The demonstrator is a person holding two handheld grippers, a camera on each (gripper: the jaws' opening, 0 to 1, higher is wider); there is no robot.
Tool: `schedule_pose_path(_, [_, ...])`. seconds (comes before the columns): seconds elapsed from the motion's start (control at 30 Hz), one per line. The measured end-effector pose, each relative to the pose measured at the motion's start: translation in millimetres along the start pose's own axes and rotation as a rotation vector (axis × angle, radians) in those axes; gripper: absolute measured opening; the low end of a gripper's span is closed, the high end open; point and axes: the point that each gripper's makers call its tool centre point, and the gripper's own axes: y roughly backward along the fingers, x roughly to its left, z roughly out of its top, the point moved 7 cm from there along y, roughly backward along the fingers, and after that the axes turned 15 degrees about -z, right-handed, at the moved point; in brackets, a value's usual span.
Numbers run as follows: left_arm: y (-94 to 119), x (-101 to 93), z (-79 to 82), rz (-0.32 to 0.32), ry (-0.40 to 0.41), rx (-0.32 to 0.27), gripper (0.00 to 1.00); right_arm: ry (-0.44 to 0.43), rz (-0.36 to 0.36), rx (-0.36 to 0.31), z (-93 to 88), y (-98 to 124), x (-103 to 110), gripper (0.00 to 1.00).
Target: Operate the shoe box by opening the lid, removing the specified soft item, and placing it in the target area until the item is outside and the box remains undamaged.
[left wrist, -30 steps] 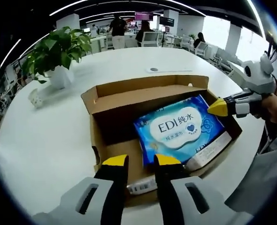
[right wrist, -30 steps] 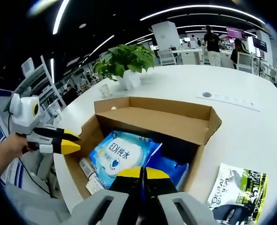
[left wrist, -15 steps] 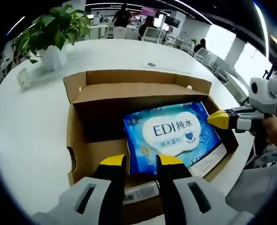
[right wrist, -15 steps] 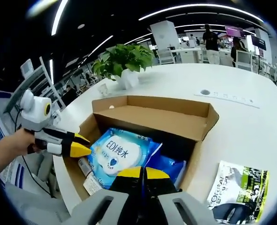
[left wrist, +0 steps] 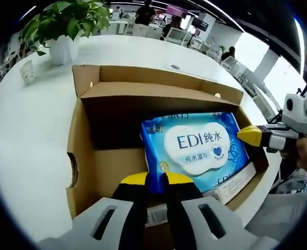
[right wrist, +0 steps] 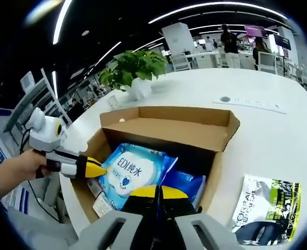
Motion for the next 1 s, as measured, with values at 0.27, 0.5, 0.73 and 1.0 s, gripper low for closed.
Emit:
schedule_pose_path(0.27, [-0.7,0.0,0.6,0.024,-0.053,0.032,0.00,-0.001,-0.001,-0.005,-0.3,0.8,0.6,0.00])
schedule_pose_path(0.5, [2.1,3.4,2.3,0.007,-0.017,0.012,0.00,-0.016,-0.003,-0.001,-0.4,0.7,0.1,0.00])
schedule_pose_path(0.73, [8.2,1.0,4.9,0.017,-0.009,-0.013,0.00,-0.028,-0.003,-0.007,0.3,3.9,-0.6,0.00])
schedule_pose_path(1.0, [12.1,-0.5,3.8,0.009,0.015,-0.045,0.00,-0.101,0.021,0.009,-0.8,4.8,-4.0,0.00])
